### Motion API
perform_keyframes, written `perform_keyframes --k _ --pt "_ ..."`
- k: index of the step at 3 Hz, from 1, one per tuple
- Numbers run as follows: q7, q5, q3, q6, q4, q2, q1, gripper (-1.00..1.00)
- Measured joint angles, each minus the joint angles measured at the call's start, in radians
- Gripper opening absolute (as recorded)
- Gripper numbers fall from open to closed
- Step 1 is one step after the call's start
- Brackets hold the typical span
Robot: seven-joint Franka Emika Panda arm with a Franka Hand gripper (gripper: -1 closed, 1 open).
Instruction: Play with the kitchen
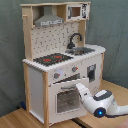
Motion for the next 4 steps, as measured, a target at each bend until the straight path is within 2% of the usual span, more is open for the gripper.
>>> perform_keyframes --k 2,3,4 --pt "-0.081 -0.002 -0.002 0.100 0.039 -0.001 -0.152 1.00" --pt "-0.166 -0.002 -0.004 0.120 0.065 -0.001 -0.194 1.00" --pt "-0.183 -0.002 -0.010 0.100 0.031 0.001 -0.100 1.00"
